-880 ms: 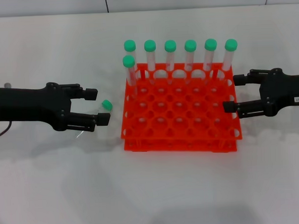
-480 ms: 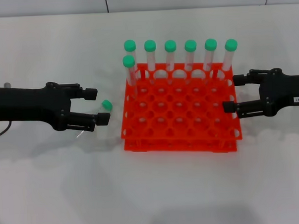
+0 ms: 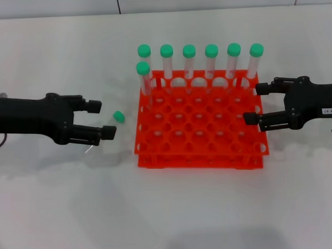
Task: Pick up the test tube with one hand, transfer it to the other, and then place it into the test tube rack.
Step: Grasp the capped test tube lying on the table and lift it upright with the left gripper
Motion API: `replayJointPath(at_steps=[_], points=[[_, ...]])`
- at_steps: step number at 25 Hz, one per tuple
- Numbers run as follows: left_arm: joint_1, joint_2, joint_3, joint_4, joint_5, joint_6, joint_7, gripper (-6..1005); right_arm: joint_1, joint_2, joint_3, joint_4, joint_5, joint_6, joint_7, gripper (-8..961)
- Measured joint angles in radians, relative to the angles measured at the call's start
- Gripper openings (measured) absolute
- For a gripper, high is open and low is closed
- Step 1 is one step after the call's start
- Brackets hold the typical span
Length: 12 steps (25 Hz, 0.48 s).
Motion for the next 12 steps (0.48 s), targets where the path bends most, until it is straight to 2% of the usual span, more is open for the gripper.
replayJointPath(at_steps=[9, 12], points=[[-0.077, 0.051, -0.006, 0.006, 0.174, 0.001, -0.183, 830, 0.001, 0.010, 0.001, 0.000, 0.000, 0.011, -0.001, 870], [-0.101, 0.061, -0.008, 0.006, 0.209, 0.005, -0.239, 827, 0.001, 0.013, 0.007, 0.000, 0.000, 0.012, -0.001, 870]])
